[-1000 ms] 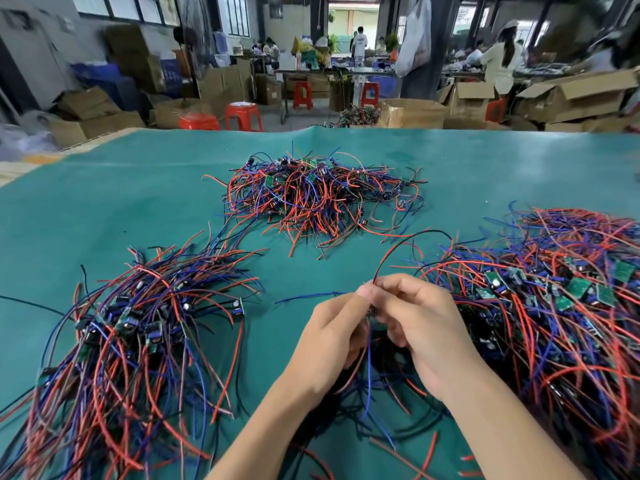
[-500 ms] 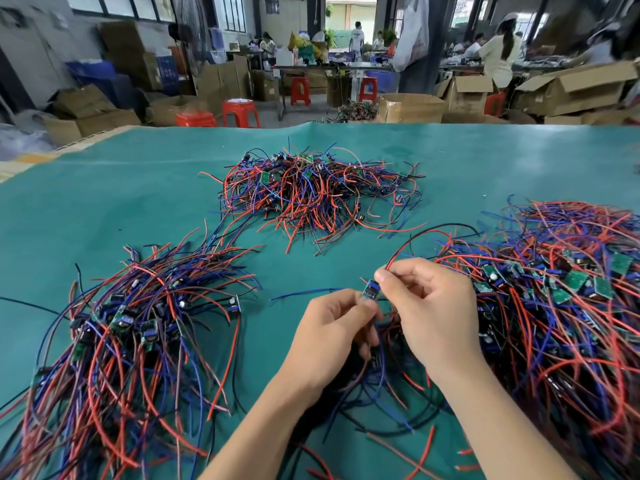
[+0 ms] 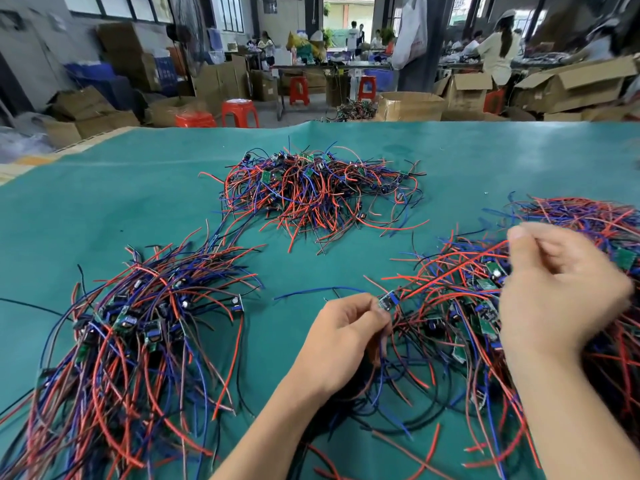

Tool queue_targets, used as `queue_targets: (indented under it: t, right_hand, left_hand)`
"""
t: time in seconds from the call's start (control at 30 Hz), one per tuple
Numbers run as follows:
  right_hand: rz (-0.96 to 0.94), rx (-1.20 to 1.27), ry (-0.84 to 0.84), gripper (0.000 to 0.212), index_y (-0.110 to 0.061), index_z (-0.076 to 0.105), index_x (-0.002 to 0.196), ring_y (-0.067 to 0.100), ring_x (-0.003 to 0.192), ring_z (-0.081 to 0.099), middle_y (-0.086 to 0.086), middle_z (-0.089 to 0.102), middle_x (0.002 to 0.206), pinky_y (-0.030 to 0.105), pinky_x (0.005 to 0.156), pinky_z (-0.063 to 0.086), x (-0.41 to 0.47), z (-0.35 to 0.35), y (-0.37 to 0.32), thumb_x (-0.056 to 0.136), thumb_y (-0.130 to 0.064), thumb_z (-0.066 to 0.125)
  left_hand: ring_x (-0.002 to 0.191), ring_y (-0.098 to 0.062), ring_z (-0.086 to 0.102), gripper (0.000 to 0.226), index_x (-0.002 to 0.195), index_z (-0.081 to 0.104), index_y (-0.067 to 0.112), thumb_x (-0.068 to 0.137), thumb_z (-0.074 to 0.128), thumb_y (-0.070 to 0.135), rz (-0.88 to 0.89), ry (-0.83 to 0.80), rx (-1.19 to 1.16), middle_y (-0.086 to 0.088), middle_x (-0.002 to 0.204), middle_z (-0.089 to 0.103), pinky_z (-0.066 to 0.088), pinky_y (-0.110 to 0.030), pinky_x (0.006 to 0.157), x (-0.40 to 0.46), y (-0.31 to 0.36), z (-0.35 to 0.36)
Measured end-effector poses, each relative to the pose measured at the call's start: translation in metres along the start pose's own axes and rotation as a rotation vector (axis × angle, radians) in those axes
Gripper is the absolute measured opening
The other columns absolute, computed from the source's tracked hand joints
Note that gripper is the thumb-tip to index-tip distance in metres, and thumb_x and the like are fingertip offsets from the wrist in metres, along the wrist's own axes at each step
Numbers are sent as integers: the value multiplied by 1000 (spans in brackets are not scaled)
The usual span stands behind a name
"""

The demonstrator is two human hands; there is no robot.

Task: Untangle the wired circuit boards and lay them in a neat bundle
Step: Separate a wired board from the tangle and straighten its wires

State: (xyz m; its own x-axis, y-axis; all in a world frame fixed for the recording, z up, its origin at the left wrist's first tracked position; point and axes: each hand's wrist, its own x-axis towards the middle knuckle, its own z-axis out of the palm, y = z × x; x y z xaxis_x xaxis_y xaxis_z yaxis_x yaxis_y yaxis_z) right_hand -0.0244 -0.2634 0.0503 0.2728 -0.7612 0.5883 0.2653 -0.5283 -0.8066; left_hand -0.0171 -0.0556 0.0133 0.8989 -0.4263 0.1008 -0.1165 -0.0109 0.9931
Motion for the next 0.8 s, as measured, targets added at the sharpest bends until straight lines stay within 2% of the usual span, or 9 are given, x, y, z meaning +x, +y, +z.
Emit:
queue_targets:
  t: [0.1, 0.17, 0.2, 0.27, 0.33, 0.4, 0.53, 0.7, 0.8]
  right_hand:
    - [17, -7, 133, 16, -15, 74, 99, -1, 71, 62, -8, 68, 81, 44, 78, 55, 9, -7, 0, 90, -25, 64]
    - [-45, -57, 60, 14, -17, 75, 93, 7, 70, 63, -5, 69, 77, 44, 74, 55, -1, -4, -9, 89, -27, 65]
    - [-87, -98, -67, 15, -17, 75, 86, 11, 67, 64, -5, 69, 72, 41, 71, 54, -11, 0, -16, 88, -29, 65]
    - [-127, -208, -450, 28, -15, 73, 75, 9, 59, 61, -8, 66, 60, 33, 66, 51, -37, 11, -26, 87, -39, 66]
    - [-80, -207, -787, 32, -17, 73, 72, 5, 60, 63, -11, 69, 63, 28, 68, 50, -59, 19, -30, 91, -43, 70]
    - [20, -86, -928, 21, -20, 76, 77, 8, 66, 68, -9, 73, 69, 34, 73, 54, -69, 23, -27, 91, -35, 73]
    - [124, 76, -899, 14, -25, 77, 79, 13, 70, 70, -7, 75, 73, 38, 73, 56, -72, 23, -25, 81, -38, 74]
    - [139, 130, -610, 20, -21, 74, 78, 1, 60, 60, -13, 71, 68, 34, 65, 52, -55, 25, -23, 80, -42, 72]
    - [115, 185, -468, 17, -24, 71, 77, 3, 56, 56, -14, 67, 63, 27, 60, 46, -42, 22, -27, 84, -39, 72]
  left_hand:
    - [49, -19, 52, 24, 72, 59, 14, 96, 52, 13, -14, 52, -58, -6, 59, 61, 44, -22, 53, 2, -1, -3]
    - [47, -17, 53, 24, 81, 58, 9, 103, 48, 9, -19, 91, -95, -5, 61, 62, 44, -19, 51, 3, -2, -3]
    - [47, -16, 53, 23, 83, 57, 7, 104, 46, 10, -17, 109, -104, -4, 61, 61, 45, -19, 51, 3, -3, -2]
    - [47, -15, 54, 22, 87, 58, 7, 104, 45, 11, -5, 140, -107, -4, 62, 60, 44, -19, 49, 3, -4, -1]
    - [47, -14, 54, 23, 85, 56, 3, 104, 46, 11, 16, 153, -87, -5, 63, 60, 42, -17, 47, 4, -4, -2]
    - [46, -13, 53, 28, 83, 54, -5, 104, 48, 12, 43, 134, -34, -5, 61, 60, 40, -17, 48, 3, -3, -2]
    - [45, -16, 51, 28, 81, 58, 2, 104, 50, 15, 31, 81, -3, -4, 60, 61, 40, -22, 47, 1, -1, -2]
    - [46, -12, 50, 23, 83, 66, 8, 102, 53, 12, 40, 26, -22, -4, 59, 62, 40, -17, 49, 0, 0, -1]
    - [50, -12, 54, 22, 82, 69, 9, 100, 56, 10, 50, 8, -71, -6, 63, 66, 44, -16, 54, 0, 0, -2]
